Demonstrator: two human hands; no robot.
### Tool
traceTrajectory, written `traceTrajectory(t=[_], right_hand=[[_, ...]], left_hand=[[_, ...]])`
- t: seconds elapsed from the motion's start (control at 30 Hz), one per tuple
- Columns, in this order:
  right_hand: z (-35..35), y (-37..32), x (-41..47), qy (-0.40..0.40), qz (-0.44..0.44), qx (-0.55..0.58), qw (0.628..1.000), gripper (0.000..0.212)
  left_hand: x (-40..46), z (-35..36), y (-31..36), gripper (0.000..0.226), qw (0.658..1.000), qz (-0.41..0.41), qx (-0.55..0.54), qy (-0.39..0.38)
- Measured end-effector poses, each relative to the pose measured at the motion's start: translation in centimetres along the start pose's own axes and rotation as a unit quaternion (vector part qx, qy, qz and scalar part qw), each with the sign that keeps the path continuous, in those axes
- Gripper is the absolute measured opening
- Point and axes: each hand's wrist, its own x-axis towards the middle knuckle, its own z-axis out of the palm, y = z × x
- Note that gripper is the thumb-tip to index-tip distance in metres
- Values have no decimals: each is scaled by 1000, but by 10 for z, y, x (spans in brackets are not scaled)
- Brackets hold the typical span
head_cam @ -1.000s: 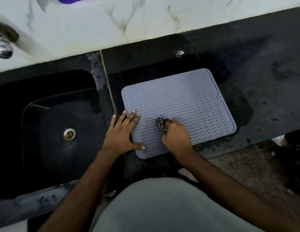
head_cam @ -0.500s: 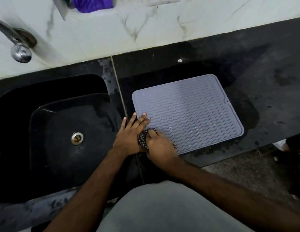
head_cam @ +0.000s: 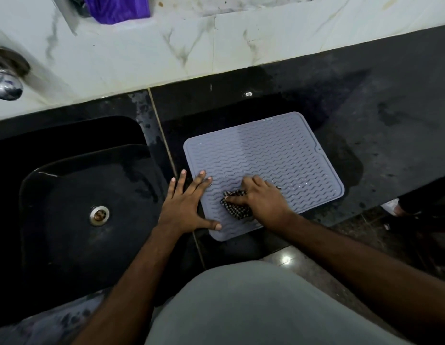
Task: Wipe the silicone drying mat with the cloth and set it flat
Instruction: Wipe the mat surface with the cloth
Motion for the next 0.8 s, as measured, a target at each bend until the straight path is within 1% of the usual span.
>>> traceTrajectory(t=[0.1, 0.2, 0.27, 0.37, 0.47, 0.53, 0.57, 0.63, 0.7, 0.77, 0.8], right_hand=[[4, 15, -11, 3, 36, -3, 999, 46], [4, 34, -20, 0, 66, -9, 998, 52], [6, 48, -25, 4, 82, -12, 997, 50], [12, 61, -28, 9, 101, -3, 995, 48], [13, 58, -25, 6, 104, 21, 994, 44], [15, 52, -21, -2, 104, 36, 994, 43], [17, 51, -21, 1, 109, 43, 993, 42], [18, 48, -20, 13, 124, 51, 991, 39], [21, 46, -21, 15, 140, 50, 989, 41], [26, 47, -22, 4, 147, 46, 988, 51], [27, 49, -23, 13, 148, 41, 988, 50]], left_hand=[[0, -2, 2, 136, 1000, -6, -4, -3], [1, -5, 6, 138, 1000, -16, 15, -16], [2, -8, 11, 139, 999, -26, 28, -22], [4, -12, 26, 139, 996, -37, 80, -23], [10, -18, 47, 139, 987, -56, 143, -45], [16, -20, 60, 138, 984, -43, 162, -54], [22, -21, 67, 137, 989, -21, 140, -53], [35, -18, 79, 132, 998, 34, 43, -43], [49, -9, 94, 130, 997, 69, -25, -39], [60, 5, 105, 132, 996, 61, -45, -43], [63, 13, 107, 133, 997, 50, -39, -35]])
